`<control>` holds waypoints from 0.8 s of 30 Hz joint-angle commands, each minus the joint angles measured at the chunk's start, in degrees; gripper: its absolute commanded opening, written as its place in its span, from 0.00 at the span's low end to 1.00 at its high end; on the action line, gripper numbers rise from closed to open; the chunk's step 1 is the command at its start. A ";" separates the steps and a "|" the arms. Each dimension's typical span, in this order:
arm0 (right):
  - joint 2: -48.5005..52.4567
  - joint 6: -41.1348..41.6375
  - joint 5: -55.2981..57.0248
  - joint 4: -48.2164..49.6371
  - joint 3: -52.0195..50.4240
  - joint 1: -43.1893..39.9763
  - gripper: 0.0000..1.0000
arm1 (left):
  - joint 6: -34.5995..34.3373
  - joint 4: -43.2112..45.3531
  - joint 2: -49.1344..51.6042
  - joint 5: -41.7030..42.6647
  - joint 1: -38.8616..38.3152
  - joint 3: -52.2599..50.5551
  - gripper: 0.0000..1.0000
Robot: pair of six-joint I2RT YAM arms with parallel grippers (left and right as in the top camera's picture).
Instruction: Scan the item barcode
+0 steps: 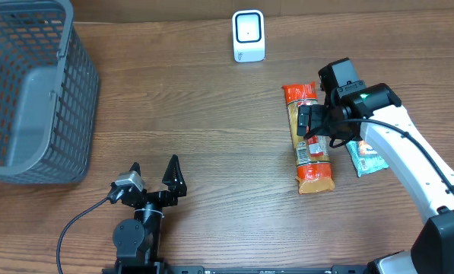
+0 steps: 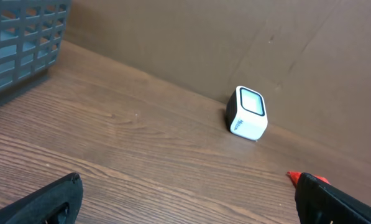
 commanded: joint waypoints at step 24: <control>-37.51 0.04 0.04 0.13 0.13 -0.48 1.00 | -0.79 -0.04 -0.50 0.63 0.24 -0.20 1.00</control>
